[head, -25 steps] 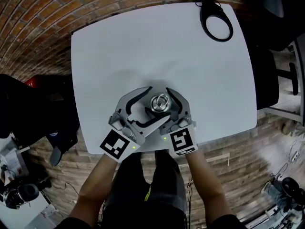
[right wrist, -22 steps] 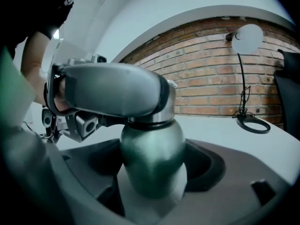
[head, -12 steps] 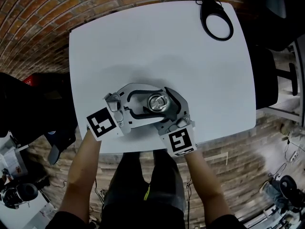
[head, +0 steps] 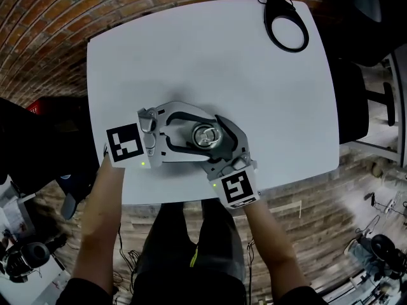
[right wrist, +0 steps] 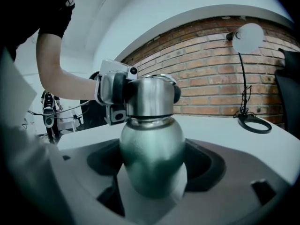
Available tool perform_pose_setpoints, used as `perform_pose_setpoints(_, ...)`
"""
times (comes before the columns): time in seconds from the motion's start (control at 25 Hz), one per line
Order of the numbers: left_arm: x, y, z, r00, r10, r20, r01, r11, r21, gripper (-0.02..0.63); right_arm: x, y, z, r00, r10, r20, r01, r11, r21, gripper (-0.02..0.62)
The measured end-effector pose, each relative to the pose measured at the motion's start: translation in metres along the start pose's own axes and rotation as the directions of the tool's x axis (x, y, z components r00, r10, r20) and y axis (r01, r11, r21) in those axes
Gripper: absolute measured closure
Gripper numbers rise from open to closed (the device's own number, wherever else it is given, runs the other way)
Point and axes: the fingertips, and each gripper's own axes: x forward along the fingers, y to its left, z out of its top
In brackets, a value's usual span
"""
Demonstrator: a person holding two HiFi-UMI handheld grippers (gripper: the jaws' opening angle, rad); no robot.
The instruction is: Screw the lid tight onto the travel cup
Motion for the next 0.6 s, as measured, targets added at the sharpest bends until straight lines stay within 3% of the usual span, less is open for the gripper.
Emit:
perform_pose_setpoints(0.08, -0.002, 0.005, -0.001, 0.997, 0.081, -0.001, -0.081, 0.997, -0.01, 0.324, 0.0, -0.001, 0.0, 1.0, 0.002, 0.003, -0.002, 1.0, 0.005, 0.227)
perform_pose_setpoints(0.12, -0.004, 0.009, -0.001, 0.99, 0.138, 0.001, -0.138, 0.99, -0.014, 0.287, 0.0, -0.001, 0.0, 1.0, 0.002, 0.001, -0.002, 1.0, 0.004, 0.227)
perform_pose_setpoints(0.2, -0.008, 0.012, 0.0, 0.965, 0.262, 0.007, -0.262, 0.965, -0.031, 0.267, 0.0, -0.001, -0.001, 1.0, 0.001, -0.005, -0.001, 1.0, 0.0, 0.227)
perform_pose_setpoints(0.32, -0.009, 0.007, 0.001, 0.909, 0.416, 0.022, -0.414, 0.908, -0.068, 0.267, 0.001, 0.0, -0.001, 1.0, -0.005, -0.011, 0.005, 1.0, -0.009, 0.227)
perform_pose_setpoints(0.44, -0.003, 0.012, -0.006, 0.83, 0.557, -0.024, -0.556, 0.824, -0.106, 0.268, 0.0, 0.0, -0.002, 1.0, -0.014, -0.013, 0.014, 1.0, -0.012, 0.227)
perform_pose_setpoints(0.52, -0.003, 0.019, -0.011, 0.782, 0.621, -0.054, -0.623, 0.776, -0.097, 0.306, 0.0, -0.001, -0.002, 1.0, -0.015, -0.014, 0.015, 1.0, -0.011, 0.227)
perform_pose_setpoints(0.6, -0.003, 0.022, -0.009, 0.777, 0.627, -0.05, -0.629, 0.774, -0.068, 0.337, 0.0, 0.0, -0.001, 1.0, -0.014, -0.009, 0.014, 1.0, -0.003, 0.227)
